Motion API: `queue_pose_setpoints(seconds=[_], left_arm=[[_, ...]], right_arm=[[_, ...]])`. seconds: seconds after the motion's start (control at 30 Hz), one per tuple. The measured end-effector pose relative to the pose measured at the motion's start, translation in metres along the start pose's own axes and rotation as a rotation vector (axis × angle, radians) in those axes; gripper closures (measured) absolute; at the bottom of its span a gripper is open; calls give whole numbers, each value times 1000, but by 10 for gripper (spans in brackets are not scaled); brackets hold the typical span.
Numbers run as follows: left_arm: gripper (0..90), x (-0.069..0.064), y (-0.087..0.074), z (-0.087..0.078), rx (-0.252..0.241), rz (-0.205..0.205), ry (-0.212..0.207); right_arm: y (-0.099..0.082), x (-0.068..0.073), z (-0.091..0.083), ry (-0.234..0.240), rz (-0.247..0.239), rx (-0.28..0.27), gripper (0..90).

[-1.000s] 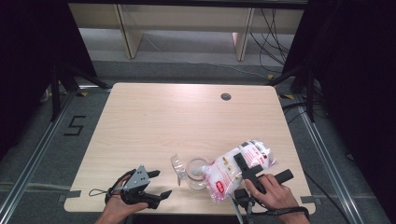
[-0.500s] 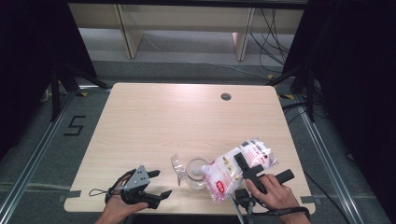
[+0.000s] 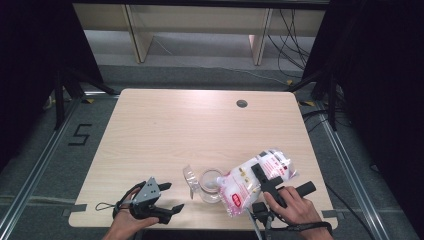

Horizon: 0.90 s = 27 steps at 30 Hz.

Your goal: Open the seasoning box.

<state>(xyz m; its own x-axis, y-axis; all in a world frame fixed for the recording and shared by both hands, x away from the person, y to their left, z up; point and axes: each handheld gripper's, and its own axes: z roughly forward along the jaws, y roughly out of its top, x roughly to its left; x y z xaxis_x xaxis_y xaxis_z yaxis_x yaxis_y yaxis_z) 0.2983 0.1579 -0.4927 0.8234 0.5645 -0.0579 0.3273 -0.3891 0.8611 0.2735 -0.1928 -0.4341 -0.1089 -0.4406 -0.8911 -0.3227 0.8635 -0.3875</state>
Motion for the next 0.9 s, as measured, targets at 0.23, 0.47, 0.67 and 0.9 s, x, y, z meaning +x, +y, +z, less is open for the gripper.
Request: queue_pose_setpoints(seconds=[0.23,0.47,0.67,0.9], left_arm=[[188,-2,-1,1,-3,-21,-3],[188,-2,-1,2,4,-33,0],[188,-2,-1,1,6,-31,6],[188,-3,-1,1,4,-32,4]], right_arm=[[0,-1,0,-1,4,2,491],[0,-2,-1,9,3,14,492],[0,-4,-1,6,-5,12,492],[1,-4,0,9,-10,23,493]])
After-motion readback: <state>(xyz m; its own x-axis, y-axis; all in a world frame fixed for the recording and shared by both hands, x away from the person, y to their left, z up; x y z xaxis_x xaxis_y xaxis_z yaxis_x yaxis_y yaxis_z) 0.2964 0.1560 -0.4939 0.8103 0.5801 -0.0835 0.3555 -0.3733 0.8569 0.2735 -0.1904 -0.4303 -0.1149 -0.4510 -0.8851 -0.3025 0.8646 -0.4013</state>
